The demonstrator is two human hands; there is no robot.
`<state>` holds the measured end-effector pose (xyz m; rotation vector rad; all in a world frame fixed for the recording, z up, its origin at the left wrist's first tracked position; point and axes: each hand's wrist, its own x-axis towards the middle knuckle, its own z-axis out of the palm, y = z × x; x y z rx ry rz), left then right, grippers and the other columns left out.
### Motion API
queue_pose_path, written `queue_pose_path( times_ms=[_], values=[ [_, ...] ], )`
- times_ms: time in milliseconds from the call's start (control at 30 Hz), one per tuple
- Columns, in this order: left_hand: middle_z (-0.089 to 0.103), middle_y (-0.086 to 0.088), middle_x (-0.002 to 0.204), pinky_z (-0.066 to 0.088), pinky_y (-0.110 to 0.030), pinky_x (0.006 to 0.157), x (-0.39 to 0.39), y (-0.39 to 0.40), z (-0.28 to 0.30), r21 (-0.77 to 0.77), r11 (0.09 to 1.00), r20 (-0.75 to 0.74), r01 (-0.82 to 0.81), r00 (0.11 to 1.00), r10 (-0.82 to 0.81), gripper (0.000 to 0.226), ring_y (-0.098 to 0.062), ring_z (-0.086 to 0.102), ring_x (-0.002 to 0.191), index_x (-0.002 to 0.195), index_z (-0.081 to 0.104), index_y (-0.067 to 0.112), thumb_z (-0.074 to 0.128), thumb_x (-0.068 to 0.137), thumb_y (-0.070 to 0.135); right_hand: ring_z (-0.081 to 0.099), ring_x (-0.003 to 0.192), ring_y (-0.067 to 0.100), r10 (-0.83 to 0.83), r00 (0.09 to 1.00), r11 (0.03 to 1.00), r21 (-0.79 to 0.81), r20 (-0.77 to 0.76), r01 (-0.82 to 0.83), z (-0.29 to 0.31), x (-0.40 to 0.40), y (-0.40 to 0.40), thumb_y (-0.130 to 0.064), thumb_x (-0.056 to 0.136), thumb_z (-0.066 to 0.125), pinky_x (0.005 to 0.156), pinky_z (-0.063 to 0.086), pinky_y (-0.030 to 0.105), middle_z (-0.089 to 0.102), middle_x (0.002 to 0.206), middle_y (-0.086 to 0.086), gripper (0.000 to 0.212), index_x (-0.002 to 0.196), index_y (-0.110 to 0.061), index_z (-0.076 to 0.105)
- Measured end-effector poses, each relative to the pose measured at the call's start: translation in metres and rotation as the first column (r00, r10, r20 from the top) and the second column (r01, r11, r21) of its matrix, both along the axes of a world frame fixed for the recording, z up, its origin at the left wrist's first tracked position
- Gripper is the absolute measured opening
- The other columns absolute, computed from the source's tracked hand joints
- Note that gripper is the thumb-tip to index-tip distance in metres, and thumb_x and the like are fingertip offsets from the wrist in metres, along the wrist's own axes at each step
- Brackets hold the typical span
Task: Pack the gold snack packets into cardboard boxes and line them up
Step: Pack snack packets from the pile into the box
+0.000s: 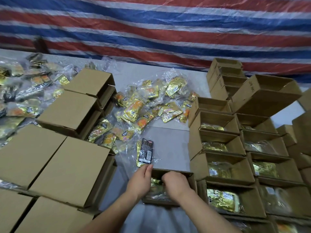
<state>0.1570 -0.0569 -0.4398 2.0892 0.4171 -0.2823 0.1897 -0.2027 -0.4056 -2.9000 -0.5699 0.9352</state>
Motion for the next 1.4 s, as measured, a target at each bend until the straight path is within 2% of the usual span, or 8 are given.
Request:
queue_pose_path(
  times_ms=[367,600,700,767,900,1067,1233,1400],
  values=[
    [0.065,0.002,0.088,0.045,-0.032,0.079,-0.003,0.003,-0.002,-0.035,0.999,-0.027,-0.007,1.000,0.006,0.034,-0.018,0.060,0.090,0.089,0.055,0.022,0.034,0.102,0.044,0.051,0.129,0.027,-0.213,0.915,0.951,0.142,-0.344,0.275,-0.011,0.007,-0.010,-0.031,0.101,0.043,0.104,0.040,0.027,0.054,0.141,0.013,0.039,0.131,-0.010,0.056],
    [0.060,0.011,0.086,0.038,-0.030,0.075,-0.003,0.002,0.002,-0.033,0.999,-0.059,0.004,0.998,-0.006,0.030,-0.014,0.057,0.088,0.089,0.052,0.030,0.032,0.102,0.047,0.056,0.105,0.022,-0.152,0.900,0.971,0.109,-0.408,0.214,0.006,-0.012,-0.021,-0.040,0.103,0.035,0.078,0.036,0.025,0.067,0.111,0.006,0.037,0.083,-0.023,0.061],
    [0.060,0.009,0.094,0.036,-0.028,0.078,-0.005,0.003,0.008,-0.064,0.998,-0.081,0.017,0.996,-0.022,0.028,-0.013,0.056,0.095,0.098,0.054,0.031,0.032,0.102,0.047,0.050,0.125,0.026,-0.162,0.864,0.972,0.073,-0.476,0.223,0.018,-0.007,-0.014,-0.040,0.104,0.028,0.093,0.035,0.027,0.056,0.138,0.011,0.046,0.123,-0.019,0.064],
    [0.060,0.005,0.105,0.035,-0.026,0.081,-0.006,0.004,0.012,-0.097,0.995,-0.100,0.018,0.995,-0.028,0.033,-0.015,0.056,0.105,0.113,0.057,0.026,0.035,0.102,0.048,0.053,0.117,0.024,-0.181,0.865,0.960,0.105,-0.468,0.258,0.024,-0.010,-0.013,-0.039,0.103,0.032,0.092,0.035,0.025,0.058,0.135,0.011,0.039,0.118,-0.022,0.064],
    [0.054,-0.002,0.129,0.037,-0.026,0.102,-0.014,0.002,0.016,-0.151,0.988,-0.094,0.038,0.994,-0.053,0.048,-0.017,0.050,0.124,0.137,0.043,0.017,0.054,0.097,0.040,0.059,0.082,0.018,-0.331,0.929,0.892,0.266,-0.162,0.365,0.021,-0.023,-0.028,-0.031,0.097,0.043,0.083,0.051,0.033,0.062,0.083,-0.004,0.027,0.077,-0.022,0.058],
    [0.060,-0.003,0.098,0.037,-0.023,0.072,-0.017,-0.001,0.020,-0.079,0.996,-0.082,0.039,0.996,-0.045,0.017,-0.010,0.056,0.080,0.118,0.045,0.019,0.035,0.105,0.023,0.047,0.103,0.005,-0.348,0.867,0.921,0.301,0.357,0.246,0.022,-0.044,-0.044,-0.027,0.096,0.050,0.097,0.042,0.022,0.046,0.110,-0.016,0.014,0.108,-0.029,0.057],
    [0.066,-0.008,0.100,0.043,-0.028,0.078,-0.018,0.010,0.036,0.003,0.996,-0.058,0.088,0.994,-0.088,0.013,-0.024,0.062,0.093,0.108,0.045,0.026,0.033,0.105,0.029,0.035,0.137,0.010,-0.623,0.772,0.716,0.492,0.129,0.496,0.026,-0.053,-0.044,-0.022,0.094,0.059,0.117,0.032,0.028,0.022,0.154,-0.008,0.068,0.152,-0.024,0.024],
    [0.066,-0.005,0.094,0.041,-0.030,0.073,-0.015,0.031,0.090,0.102,0.991,0.037,0.089,0.995,-0.093,0.015,-0.026,0.062,0.092,0.109,0.049,0.032,0.035,0.103,0.035,0.057,0.107,0.010,-0.772,0.627,0.464,0.580,-0.107,0.670,0.055,-0.049,-0.041,-0.030,0.100,0.051,0.089,0.046,0.023,0.057,0.120,-0.007,0.049,0.146,-0.025,0.035]
  ],
)
